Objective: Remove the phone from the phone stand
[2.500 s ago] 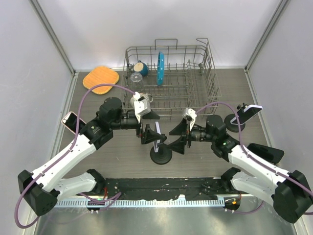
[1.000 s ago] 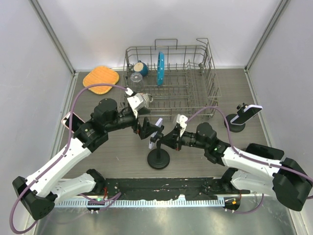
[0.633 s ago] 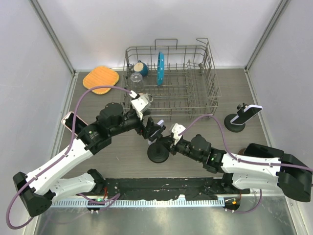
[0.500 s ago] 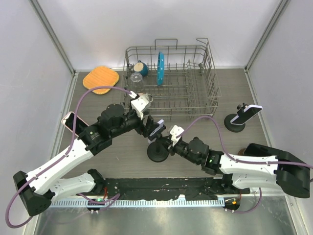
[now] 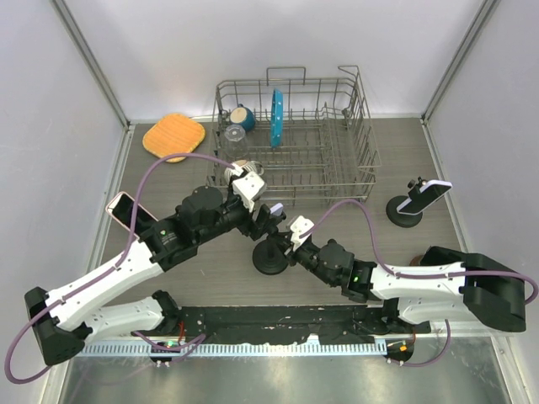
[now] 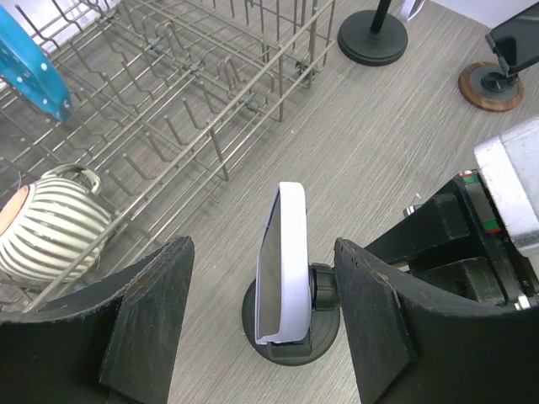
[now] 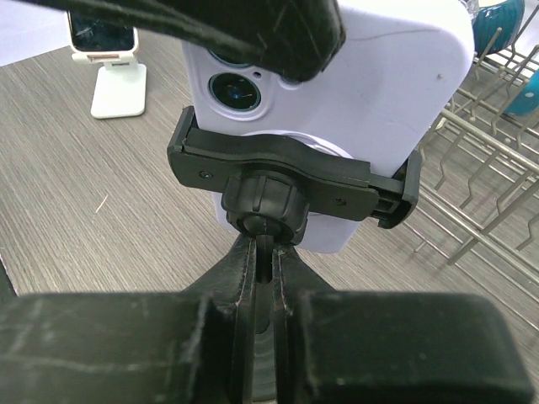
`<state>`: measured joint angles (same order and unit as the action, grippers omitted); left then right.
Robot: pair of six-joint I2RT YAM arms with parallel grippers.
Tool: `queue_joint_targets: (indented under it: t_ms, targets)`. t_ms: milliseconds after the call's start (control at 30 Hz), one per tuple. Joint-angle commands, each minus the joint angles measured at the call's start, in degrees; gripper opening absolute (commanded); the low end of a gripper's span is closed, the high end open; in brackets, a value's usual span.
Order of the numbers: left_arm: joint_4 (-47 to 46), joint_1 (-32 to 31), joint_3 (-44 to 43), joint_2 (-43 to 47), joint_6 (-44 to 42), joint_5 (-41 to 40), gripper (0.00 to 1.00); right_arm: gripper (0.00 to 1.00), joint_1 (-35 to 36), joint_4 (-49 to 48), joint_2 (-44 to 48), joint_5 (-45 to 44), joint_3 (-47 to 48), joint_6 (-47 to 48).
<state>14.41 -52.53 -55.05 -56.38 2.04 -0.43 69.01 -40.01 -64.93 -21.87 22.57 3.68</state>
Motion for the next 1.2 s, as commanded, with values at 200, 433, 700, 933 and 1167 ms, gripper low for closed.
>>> queue_joint_targets:
  t_ms: [200, 433, 700, 933, 1167]
  targets:
    - [-3.7, -0.5, 0.9, -4.3, 0.9, -3.5, 0.6, 0.01, 0.5, -3.4, -1.8, -2.9, 2.2, 1.2]
    - [-3.8, -0.6, 0.9, -5.1, 1.0, -3.9, 0.38, 0.01, 0.7, -4.7, -2.2, -2.9, 1.7, 0.4]
    - [-4.0, -0.6, 1.1, -4.2, 1.5, -4.2, 0.0, 0.11, 0.7, -7.8, -1.7, -4.4, -0.2, -0.9]
    - [-4.2, -0.6, 0.9, -4.7, 2.6, -1.8, 0.0, 0.57, 0.7, -9.7, -3.8, -3.3, 2.2, -0.3]
    - [-4.1, -0.6, 0.8, -4.5, 3.3, -0.5, 0.0, 0.52, 0.7, -13.0, -7.3, -4.8, 3.3, 0.0]
